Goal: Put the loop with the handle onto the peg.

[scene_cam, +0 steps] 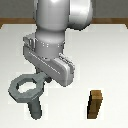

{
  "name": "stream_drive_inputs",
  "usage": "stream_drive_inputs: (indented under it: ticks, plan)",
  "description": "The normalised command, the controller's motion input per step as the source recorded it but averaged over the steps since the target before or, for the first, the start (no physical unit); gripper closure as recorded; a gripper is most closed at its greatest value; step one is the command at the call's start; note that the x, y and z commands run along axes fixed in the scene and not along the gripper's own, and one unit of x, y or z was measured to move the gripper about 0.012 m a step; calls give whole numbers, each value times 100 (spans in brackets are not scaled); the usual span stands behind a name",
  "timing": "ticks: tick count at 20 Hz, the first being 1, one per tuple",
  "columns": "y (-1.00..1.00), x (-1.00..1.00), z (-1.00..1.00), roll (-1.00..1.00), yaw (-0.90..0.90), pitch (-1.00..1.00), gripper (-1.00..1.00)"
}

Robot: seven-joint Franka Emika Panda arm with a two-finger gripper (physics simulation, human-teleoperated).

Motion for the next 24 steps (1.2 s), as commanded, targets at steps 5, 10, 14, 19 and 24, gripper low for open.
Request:
stream_drive_inputs:
  ticks: [5, 10, 14, 19, 24]
  plan:
    - [20, 0, 0, 0, 0, 0, 100]
    - [40, 0, 0, 0, 0, 0, 100]
    - [0, 0, 25, 0, 0, 0, 100]
    - [0, 0, 20, 0, 0, 0, 100]
    - [0, 0, 40, 0, 0, 0, 100]
